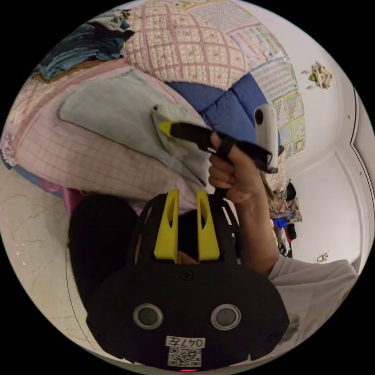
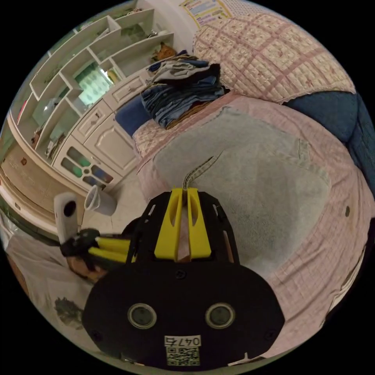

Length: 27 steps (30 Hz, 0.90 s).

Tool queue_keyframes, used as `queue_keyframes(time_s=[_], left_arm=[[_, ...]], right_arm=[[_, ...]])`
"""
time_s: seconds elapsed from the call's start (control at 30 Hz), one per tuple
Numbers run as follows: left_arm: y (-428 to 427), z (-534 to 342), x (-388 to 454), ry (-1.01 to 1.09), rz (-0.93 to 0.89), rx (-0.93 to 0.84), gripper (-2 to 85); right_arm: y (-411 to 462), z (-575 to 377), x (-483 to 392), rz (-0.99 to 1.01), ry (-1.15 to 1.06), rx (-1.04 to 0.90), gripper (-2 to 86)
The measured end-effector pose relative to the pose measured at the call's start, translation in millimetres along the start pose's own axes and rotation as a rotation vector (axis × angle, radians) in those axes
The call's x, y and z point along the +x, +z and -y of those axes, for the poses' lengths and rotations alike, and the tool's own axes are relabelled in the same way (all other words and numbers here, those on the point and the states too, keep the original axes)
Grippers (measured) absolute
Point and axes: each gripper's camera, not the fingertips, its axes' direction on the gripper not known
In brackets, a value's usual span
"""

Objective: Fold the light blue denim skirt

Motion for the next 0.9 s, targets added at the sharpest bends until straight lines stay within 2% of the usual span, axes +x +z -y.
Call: queue_keyframes(time_s=[0.1,0.13,0.27,0.33,0.5,0.63,0.7,0.77,0.9], left_arm=[[-48.3,15.8,1.7,-0.001,0.055,0.117,8.5],[-59.1,25.9,1.2,0.001,0.076,0.134,9.2],[-75.7,58.2,7.0,0.032,0.106,0.124,12.0],[-77.5,68.1,15.6,0.061,0.135,0.123,13.4],[-82.8,90.5,42.0,0.101,0.205,0.098,14.7],[-102.0,102.0,60.6,0.119,0.189,0.101,6.3],[-114.8,110.8,66.1,0.123,0.151,0.121,2.8],[-136.0,132.6,76.1,0.146,0.033,0.149,0.4],[-168.4,173.5,103.3,0.224,-0.063,0.167,-0.5]], right_arm=[[-23.3,22.1,-16.7,0.019,-0.077,-0.048,6.5],[-47.5,20.1,-23.6,-0.017,-0.095,0.026,9.2],[-134.3,-14.4,-32.4,-0.234,0.025,0.341,8.3],[-149.3,-25.0,-46.0,-0.352,0.04,0.366,7.8],[-133.7,-11.6,-104.9,-0.593,-0.113,0.26,6.0],[-107.0,20.9,-132.4,-0.767,-0.226,0.114,3.9],[-104.0,32.0,-140.5,-0.789,-0.27,0.075,3.1],[-109.3,43.7,-151.2,-0.792,-0.313,0.049,2.8],[-125.4,59.9,-158.9,-0.785,-0.3,0.065,2.5]])
